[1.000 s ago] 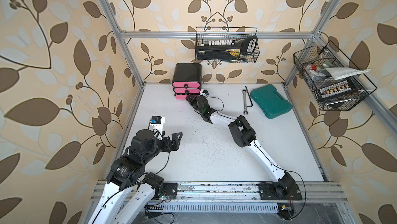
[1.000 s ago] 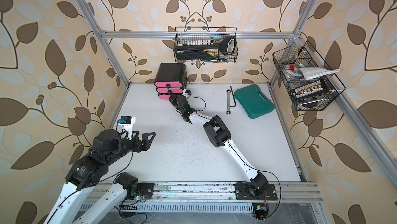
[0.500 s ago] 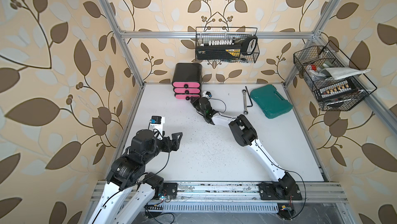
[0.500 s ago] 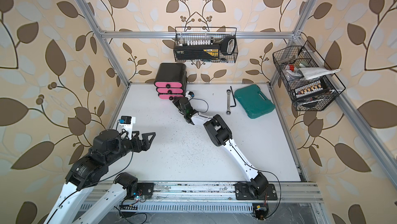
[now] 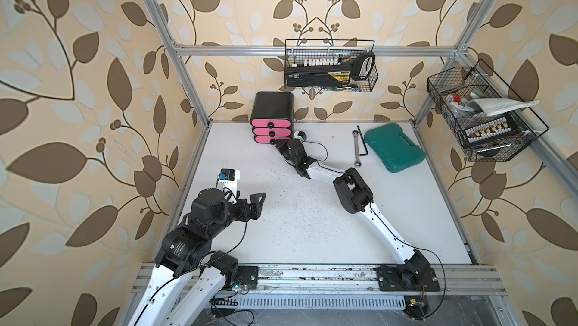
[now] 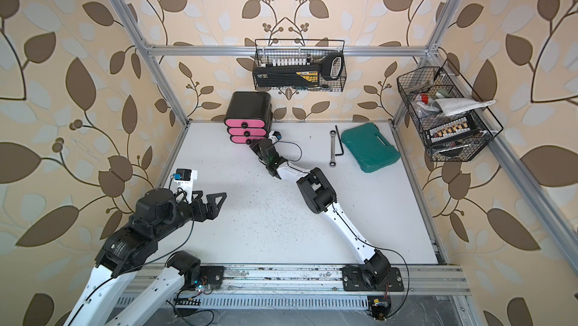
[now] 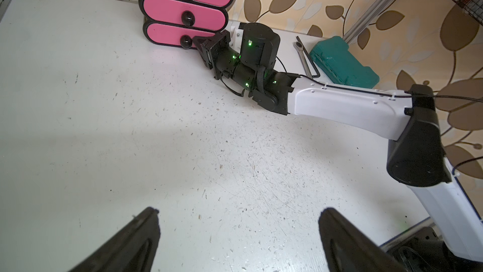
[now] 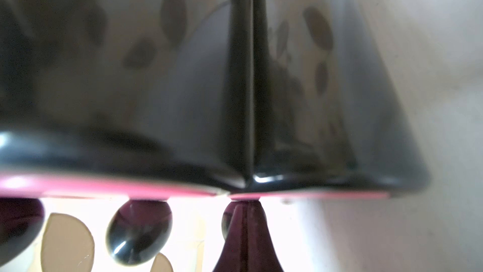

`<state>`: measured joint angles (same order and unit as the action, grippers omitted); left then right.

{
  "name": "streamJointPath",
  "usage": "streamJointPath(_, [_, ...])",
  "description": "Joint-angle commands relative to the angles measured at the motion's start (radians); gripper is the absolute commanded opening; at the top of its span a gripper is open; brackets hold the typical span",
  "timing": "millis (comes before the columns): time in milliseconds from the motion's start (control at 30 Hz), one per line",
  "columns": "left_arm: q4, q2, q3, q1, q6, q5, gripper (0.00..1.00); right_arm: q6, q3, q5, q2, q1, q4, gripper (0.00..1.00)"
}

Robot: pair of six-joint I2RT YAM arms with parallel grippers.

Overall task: Place the cookies into the drawer by color
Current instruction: Close the drawer in the storage box, then reset both arms

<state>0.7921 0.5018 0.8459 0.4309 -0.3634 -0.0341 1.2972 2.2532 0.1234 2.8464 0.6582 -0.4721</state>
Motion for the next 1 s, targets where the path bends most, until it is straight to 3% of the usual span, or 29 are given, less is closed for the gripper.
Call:
streamJointPath(0, [-0.014, 0.003, -0.002, -0.013, 0.017, 0.001, 0.99, -0.023, -0.153, -0.025, -0.107, 0.003, -0.102, 0.0])
streamJointPath(333, [-0.026, 0.011, -0.002, -0.014, -0.007, 0.035, 0.98, -0.348, -1.01, -0.127, -0.723, 0.022, -0.411, 0.01])
streamJointPath(533, [-0.143, 0.048, -0.029, -0.013, -0.08, 0.038, 0.98, -0.468, -1.323, -0.351, -1.041, -0.106, -0.335, 0.26])
streamJointPath(667, [-0.288, 0.131, -0.049, -0.011, -0.086, 0.062, 0.98, -0.544, -1.445, -0.459, -1.227, -0.265, -0.102, 0.36])
streamJointPath(833, [-0.448, 0.184, -0.113, -0.009, -0.012, 0.174, 0.98, -0.7, -1.553, -0.351, -1.419, -0.4, 0.201, 0.44])
streamJointPath(967, [-0.644, 0.174, -0.237, -0.009, 0.139, 0.324, 0.98, -0.793, -1.627, -0.168, -1.55, -0.434, 0.331, 0.51])
